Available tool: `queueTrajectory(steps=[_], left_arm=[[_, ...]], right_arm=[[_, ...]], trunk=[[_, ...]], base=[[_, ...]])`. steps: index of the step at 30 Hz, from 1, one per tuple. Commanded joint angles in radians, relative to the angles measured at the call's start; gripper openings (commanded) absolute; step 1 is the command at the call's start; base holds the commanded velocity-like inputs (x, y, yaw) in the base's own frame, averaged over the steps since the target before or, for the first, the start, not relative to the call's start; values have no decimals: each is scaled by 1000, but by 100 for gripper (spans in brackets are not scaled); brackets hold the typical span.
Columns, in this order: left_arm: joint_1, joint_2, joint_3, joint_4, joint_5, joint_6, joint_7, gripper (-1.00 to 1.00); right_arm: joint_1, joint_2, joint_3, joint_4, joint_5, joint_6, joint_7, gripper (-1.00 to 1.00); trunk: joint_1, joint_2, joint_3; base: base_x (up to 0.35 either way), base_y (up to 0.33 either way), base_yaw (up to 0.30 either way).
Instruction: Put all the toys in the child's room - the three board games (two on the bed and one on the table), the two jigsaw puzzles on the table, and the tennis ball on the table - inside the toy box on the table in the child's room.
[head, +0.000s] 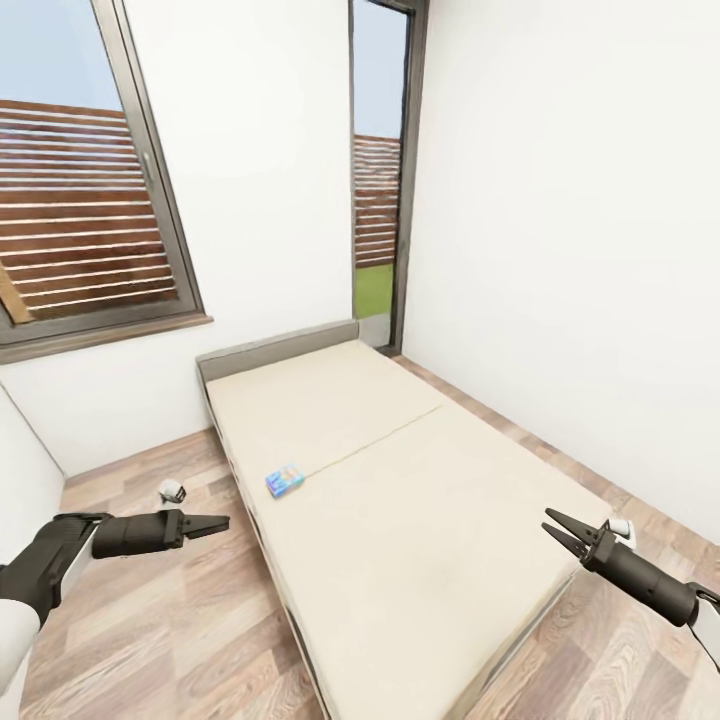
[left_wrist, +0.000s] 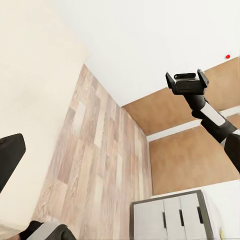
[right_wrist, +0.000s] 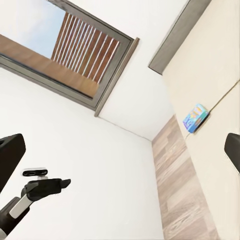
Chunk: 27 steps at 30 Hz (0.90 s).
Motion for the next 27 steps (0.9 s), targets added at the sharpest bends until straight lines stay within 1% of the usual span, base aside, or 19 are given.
queueTrajectory(steps=[1, 9, 22, 27], left_arm=[[0, 0, 0, 0, 0, 11, -4, 100], [0, 1, 0, 0, 0, 11, -4, 100], [0, 0, 0, 0, 0, 11, -4, 100], [0, 0, 0, 0, 0, 11, -4, 100]], right_arm=[[-1, 0, 0, 1, -5, 8, 1, 100], [-1, 0, 0, 0, -5, 8, 1, 100], [-1, -1, 0, 1, -5, 9, 2, 100], [-1, -1, 0, 0, -6, 9, 2, 100]], trunk=[[1, -2, -1], [1, -2, 7], [1, -2, 19], [1, -2, 24]], base=[[29, 24, -226], [13, 41, -227], [1, 207, -228], [0, 110, -228]])
